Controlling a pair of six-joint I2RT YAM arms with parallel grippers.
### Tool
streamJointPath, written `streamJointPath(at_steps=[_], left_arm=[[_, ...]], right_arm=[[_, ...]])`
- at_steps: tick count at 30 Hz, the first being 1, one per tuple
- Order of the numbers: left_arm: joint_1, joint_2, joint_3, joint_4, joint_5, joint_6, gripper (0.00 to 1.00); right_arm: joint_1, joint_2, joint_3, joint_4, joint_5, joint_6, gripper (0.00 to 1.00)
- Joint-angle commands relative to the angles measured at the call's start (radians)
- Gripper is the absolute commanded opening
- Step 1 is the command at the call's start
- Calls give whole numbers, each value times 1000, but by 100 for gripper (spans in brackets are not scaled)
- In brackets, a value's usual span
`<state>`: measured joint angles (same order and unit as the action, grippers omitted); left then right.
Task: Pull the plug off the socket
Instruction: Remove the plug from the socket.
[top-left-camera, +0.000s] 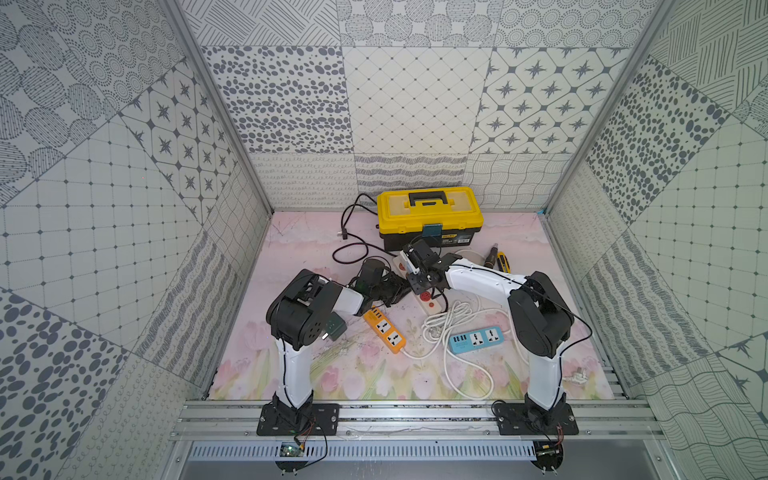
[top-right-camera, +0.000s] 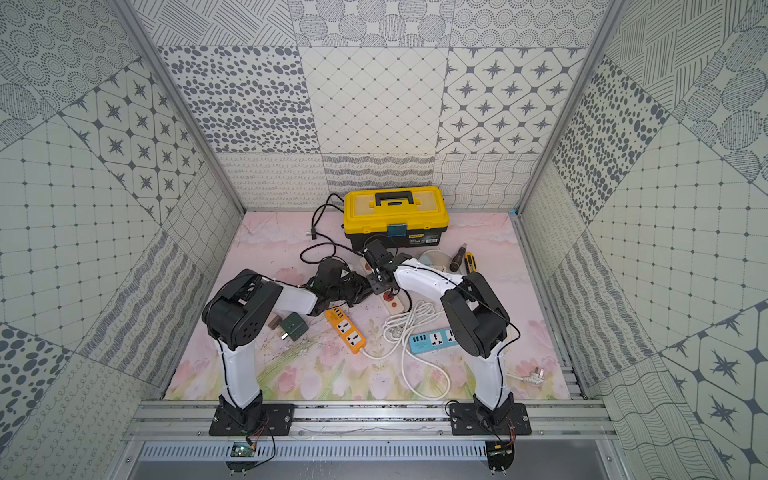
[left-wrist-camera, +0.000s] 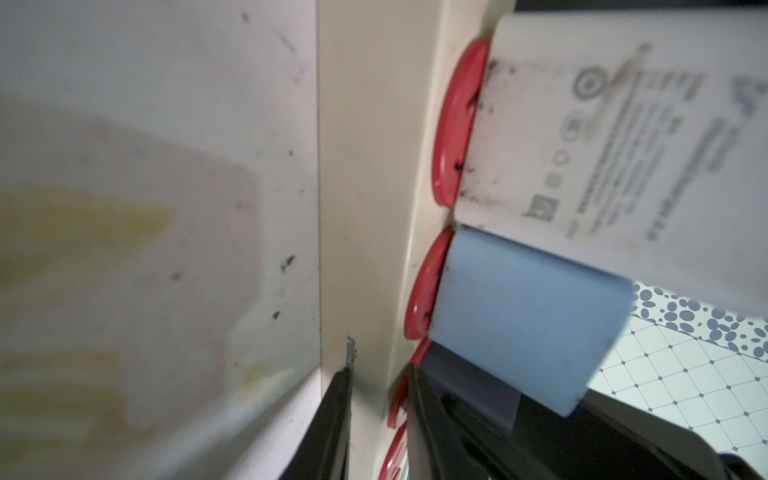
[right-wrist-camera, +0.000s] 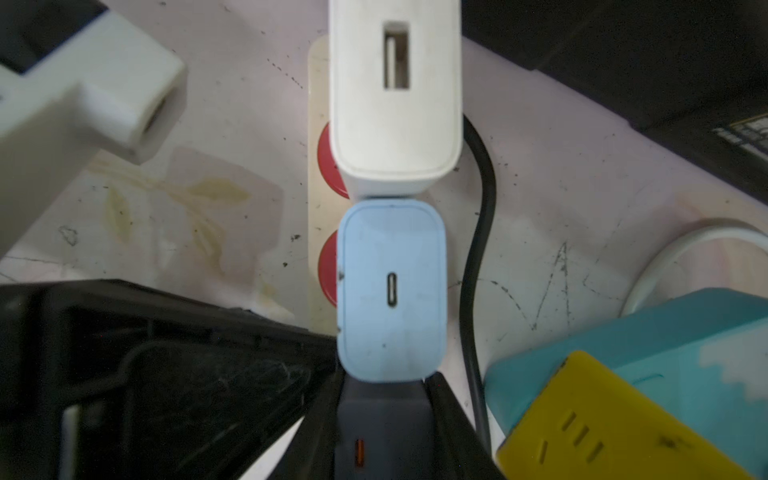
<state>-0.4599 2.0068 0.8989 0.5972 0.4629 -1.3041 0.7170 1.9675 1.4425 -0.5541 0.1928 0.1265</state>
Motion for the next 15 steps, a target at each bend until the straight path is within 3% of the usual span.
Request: streamJointPath(at_steps=[1, 7, 11, 15], left_arm=[[6, 49, -3, -454, -187, 6, 21], [12, 55, -1, -475, -200, 3, 21], [13, 61, 6, -487, -205, 6, 21], [14, 74, 21, -504, -207, 11, 21]], right_arm=[[-33, -19, 55, -38, -146, 52, 23], [-77, -68, -25, 19, -217, 49, 22], [-1, -121, -103, 69, -119, 39, 23], [52, -111, -50, 18, -37, 55, 23]])
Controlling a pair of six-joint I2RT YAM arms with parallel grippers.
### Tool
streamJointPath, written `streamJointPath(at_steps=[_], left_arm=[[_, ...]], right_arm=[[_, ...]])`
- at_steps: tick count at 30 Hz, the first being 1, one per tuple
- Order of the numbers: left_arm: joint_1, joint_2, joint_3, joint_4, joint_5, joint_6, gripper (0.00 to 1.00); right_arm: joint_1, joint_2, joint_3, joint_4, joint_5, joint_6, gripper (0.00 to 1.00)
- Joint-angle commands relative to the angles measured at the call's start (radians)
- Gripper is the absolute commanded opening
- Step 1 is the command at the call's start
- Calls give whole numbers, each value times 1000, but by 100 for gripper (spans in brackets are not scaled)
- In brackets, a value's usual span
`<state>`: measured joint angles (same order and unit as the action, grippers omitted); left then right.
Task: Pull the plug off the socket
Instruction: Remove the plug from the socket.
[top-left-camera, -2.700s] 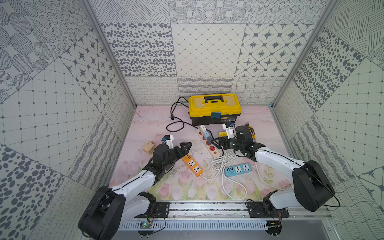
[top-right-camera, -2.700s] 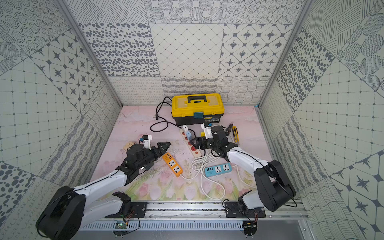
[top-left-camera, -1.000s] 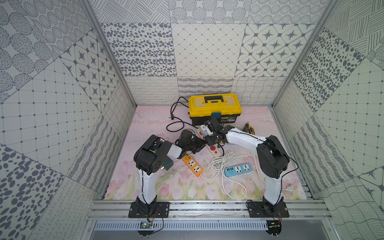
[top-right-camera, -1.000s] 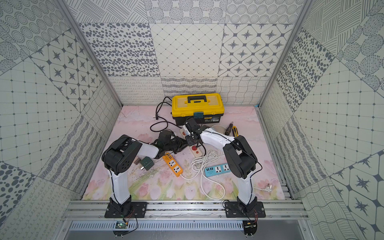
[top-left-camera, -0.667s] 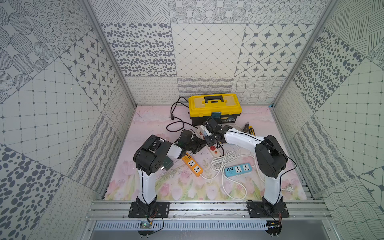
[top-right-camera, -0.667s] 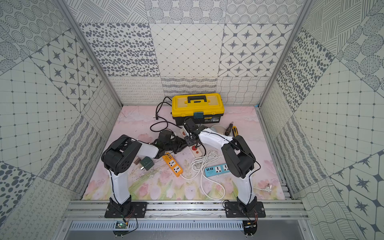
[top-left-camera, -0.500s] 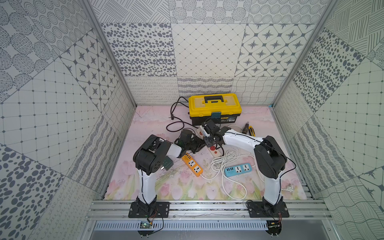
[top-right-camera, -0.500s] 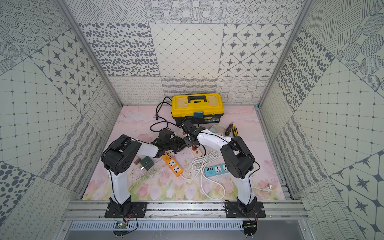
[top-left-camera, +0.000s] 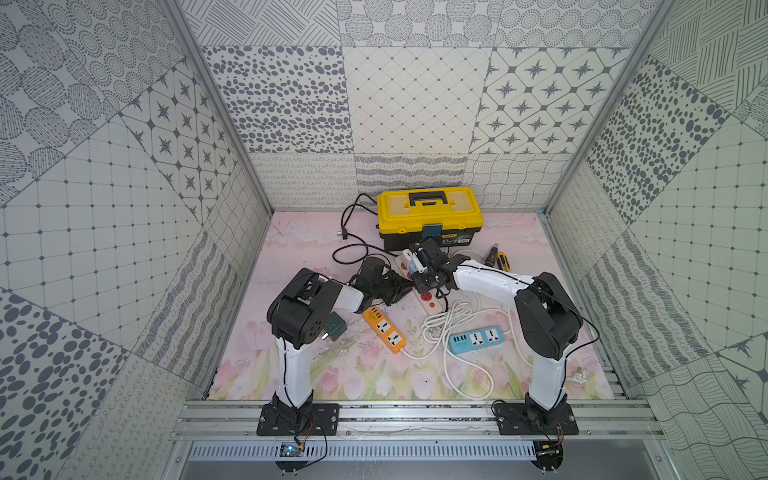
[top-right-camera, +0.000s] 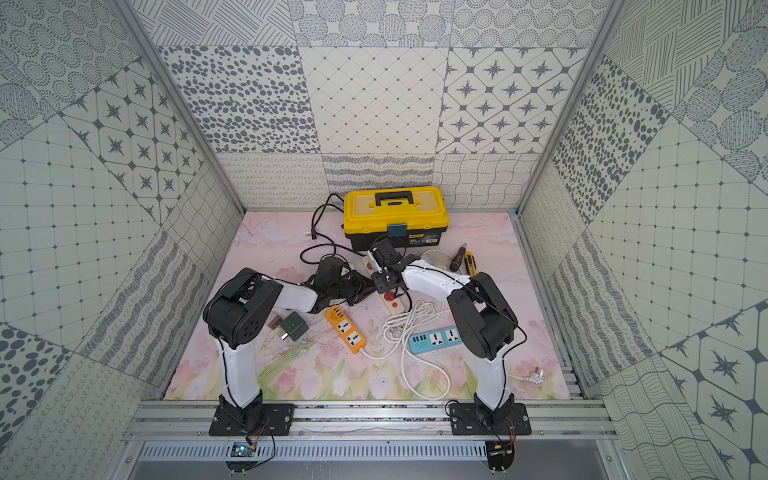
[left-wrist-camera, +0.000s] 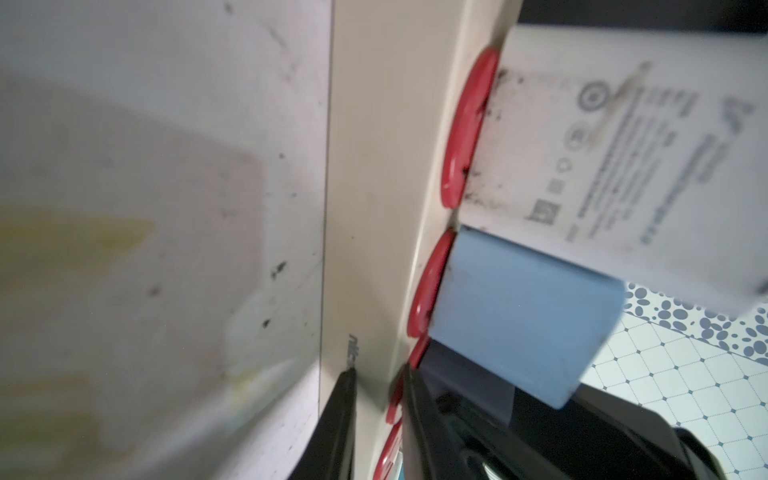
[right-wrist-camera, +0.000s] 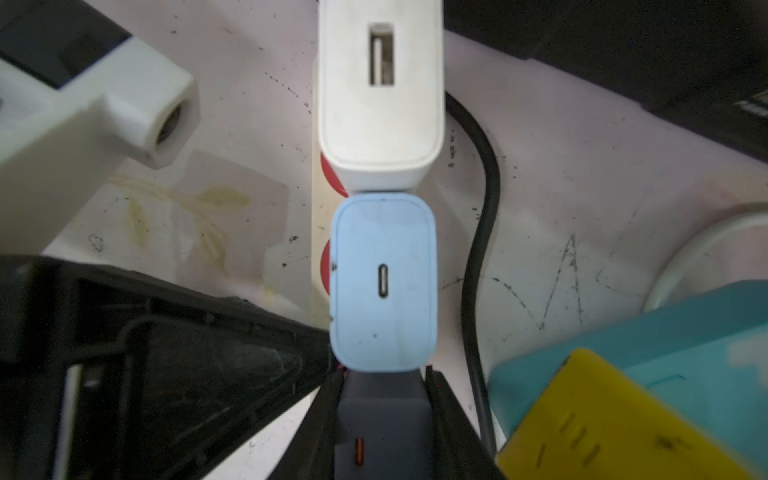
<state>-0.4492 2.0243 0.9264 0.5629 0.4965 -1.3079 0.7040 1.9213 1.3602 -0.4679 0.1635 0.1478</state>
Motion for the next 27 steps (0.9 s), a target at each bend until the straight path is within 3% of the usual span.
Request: streamJointPath(at_steps=[1, 5, 10, 14, 19, 27], left_arm=[[4, 58, -3, -474, -242, 16, 21], [3, 59, 2, -486, -248, 21, 21], [4, 66, 7, -492, -252, 25, 21], [4, 68, 12, -503, -252, 32, 21], [3, 72, 43, -552, -265, 48, 22], [2, 76, 63, -604, -282, 55, 21]], right_arm=[[63, -55, 63, -95, 1, 35, 23], [11, 4, 187, -188, -39, 29, 23], [-41, 13, 213, -191, -116, 36, 23], [-28, -36, 140, -152, -120, 48, 23], [58, -77, 88, -136, -38, 70, 23], [16, 11, 267, -245, -55, 55, 23]])
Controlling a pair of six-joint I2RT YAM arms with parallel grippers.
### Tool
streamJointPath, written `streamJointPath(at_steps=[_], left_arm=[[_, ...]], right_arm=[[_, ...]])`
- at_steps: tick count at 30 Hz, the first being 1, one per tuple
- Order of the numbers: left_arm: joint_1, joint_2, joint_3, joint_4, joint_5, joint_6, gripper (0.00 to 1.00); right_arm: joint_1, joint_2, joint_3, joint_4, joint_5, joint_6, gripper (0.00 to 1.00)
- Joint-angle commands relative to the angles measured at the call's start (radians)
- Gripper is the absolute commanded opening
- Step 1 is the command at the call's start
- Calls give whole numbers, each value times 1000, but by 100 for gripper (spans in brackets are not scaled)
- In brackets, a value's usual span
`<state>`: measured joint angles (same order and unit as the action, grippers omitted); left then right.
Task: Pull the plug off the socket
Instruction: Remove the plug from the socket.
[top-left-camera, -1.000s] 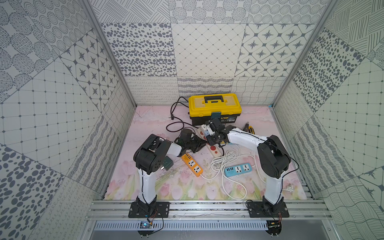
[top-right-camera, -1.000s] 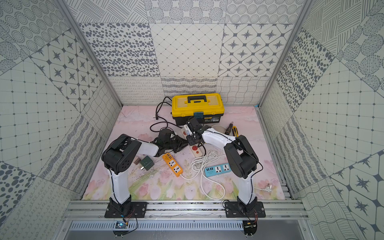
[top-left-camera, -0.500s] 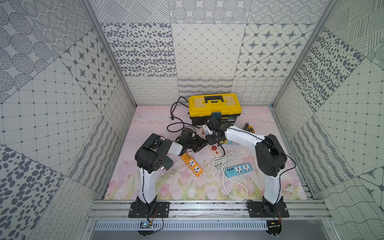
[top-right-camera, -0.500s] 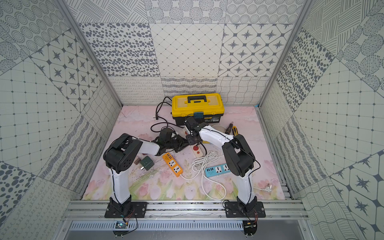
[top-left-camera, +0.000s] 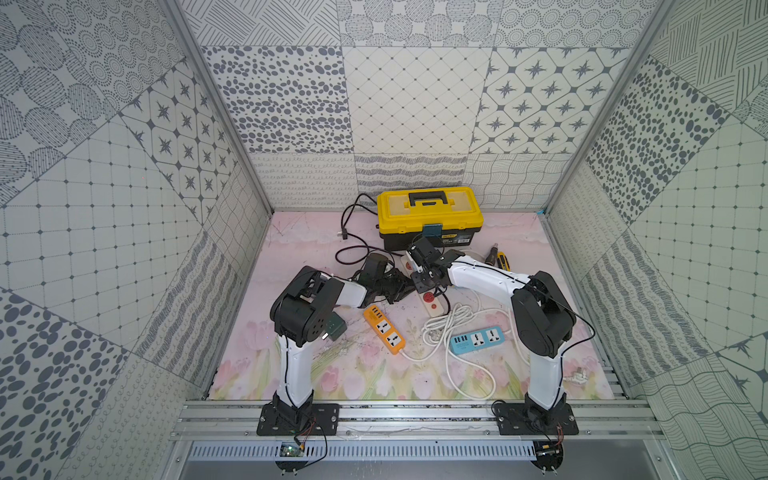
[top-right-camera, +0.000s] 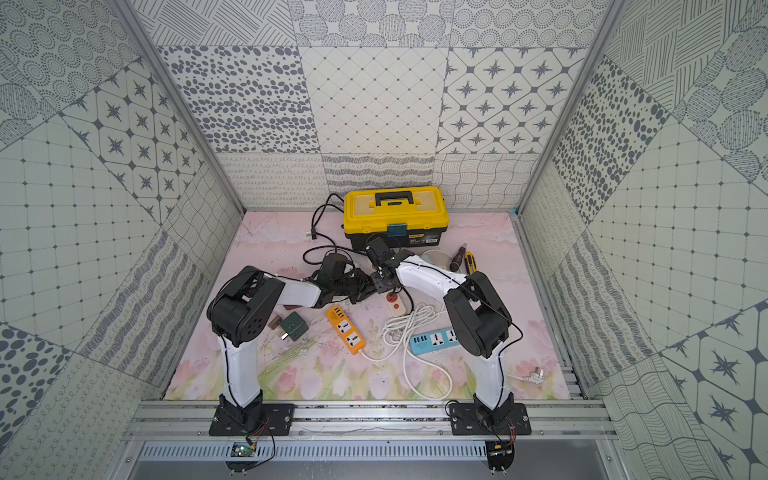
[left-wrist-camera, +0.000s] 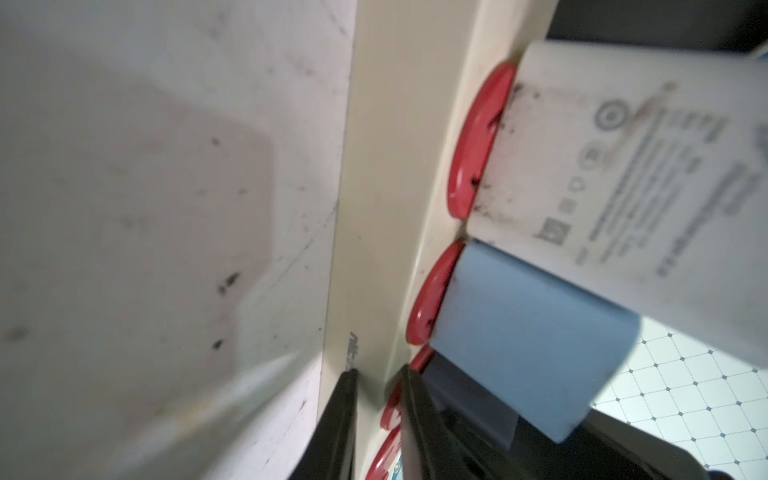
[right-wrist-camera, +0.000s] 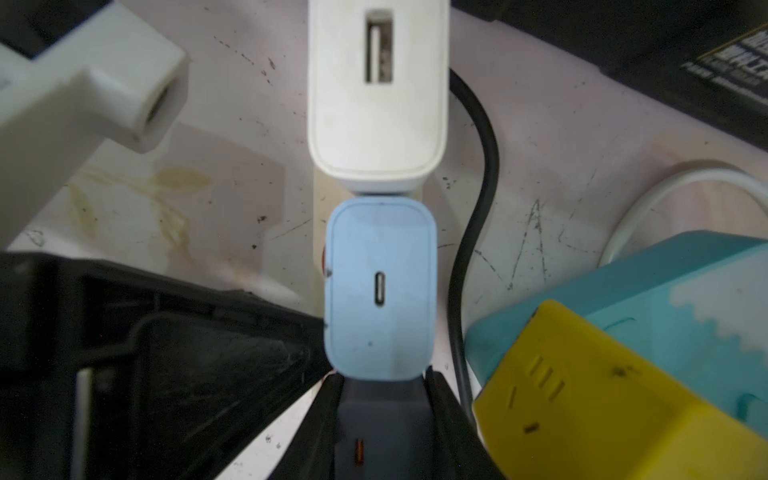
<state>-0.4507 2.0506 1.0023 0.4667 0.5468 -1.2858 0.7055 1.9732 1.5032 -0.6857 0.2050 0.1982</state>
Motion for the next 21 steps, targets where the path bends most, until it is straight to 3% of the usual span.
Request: streamJointPath(at_steps=[1, 5, 10, 15, 21], left_arm=[[3, 49, -13, -510, -333, 31, 21], [3, 52, -14, -511, -332, 30, 21], [3, 46, -10, -522, -335, 37, 21], [3, 43, 2, -530, -332, 42, 22], [-1, 31, 20, -556, -333, 48, 22]], right_arm=[[1, -28, 146, -39, -113, 1, 23], [-41, -3, 183, -64, -169, -8, 23], [-54, -63, 75, -11, -187, 3, 23], [-2, -170, -89, 103, -162, 17, 23], [45, -208, -156, 140, -102, 63, 23]])
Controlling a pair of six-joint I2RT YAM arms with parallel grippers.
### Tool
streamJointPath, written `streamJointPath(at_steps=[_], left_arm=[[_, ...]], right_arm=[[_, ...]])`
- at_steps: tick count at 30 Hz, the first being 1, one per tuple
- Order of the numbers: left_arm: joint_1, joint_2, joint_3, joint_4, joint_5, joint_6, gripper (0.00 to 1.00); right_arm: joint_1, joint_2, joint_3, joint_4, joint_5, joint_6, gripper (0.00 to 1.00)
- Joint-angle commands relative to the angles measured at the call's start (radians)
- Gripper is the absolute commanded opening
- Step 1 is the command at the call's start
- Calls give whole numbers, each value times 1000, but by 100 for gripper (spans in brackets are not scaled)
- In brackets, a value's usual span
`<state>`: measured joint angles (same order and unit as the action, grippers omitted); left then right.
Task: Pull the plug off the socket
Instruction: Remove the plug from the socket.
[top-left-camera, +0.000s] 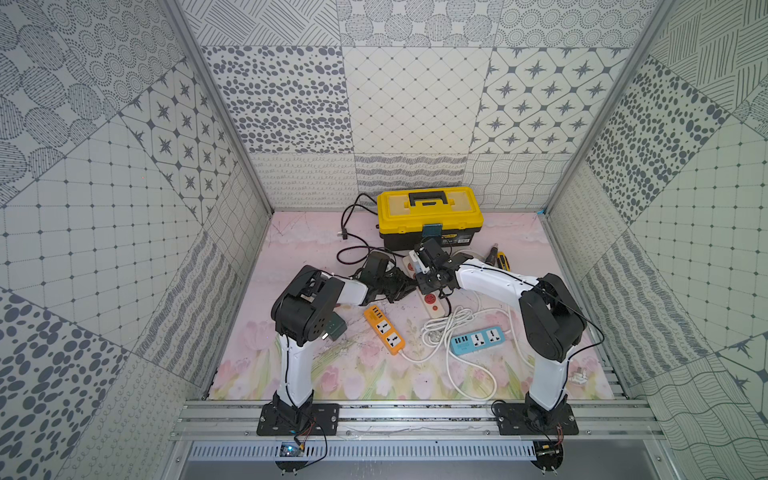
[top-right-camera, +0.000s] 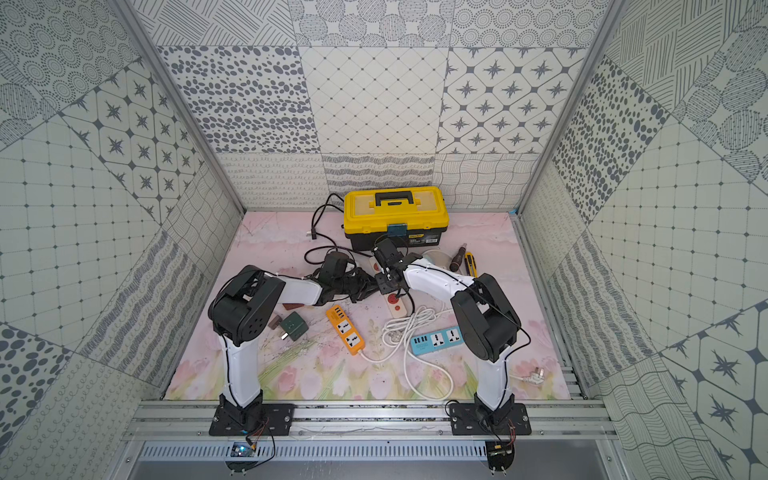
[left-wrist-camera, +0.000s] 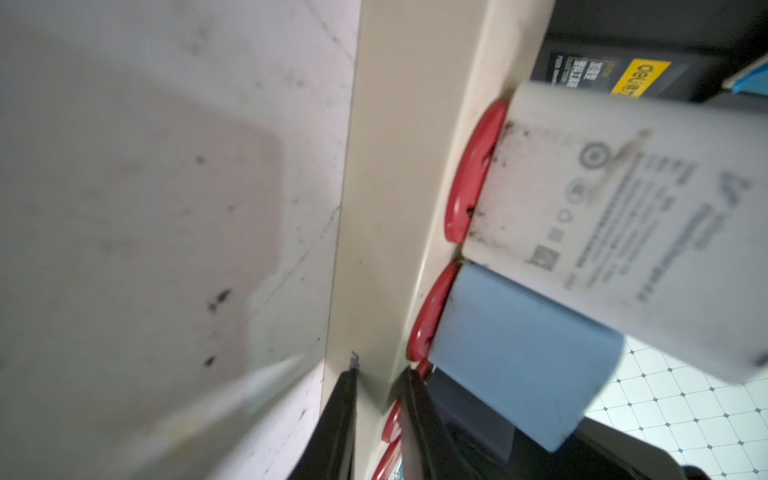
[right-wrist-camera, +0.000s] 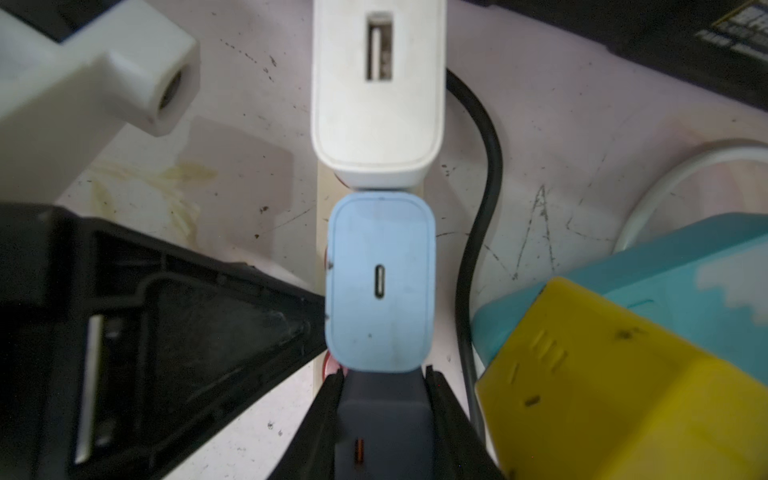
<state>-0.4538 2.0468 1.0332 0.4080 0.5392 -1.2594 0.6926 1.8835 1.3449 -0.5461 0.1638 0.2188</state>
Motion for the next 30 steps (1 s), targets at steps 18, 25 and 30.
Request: streamJointPath(at_steps=[18, 25, 30], left_arm=[[-19, 47, 50, -601, -347, 38, 24], [-19, 50, 68, -616, -350, 37, 24], [-22, 52, 78, -624, -349, 38, 24]], right_arm=[[-17, 15, 224, -151, -128, 2, 23], [44, -147, -10, 4, -18, 2, 23], [45, -191, -70, 82, -3, 20, 23]])
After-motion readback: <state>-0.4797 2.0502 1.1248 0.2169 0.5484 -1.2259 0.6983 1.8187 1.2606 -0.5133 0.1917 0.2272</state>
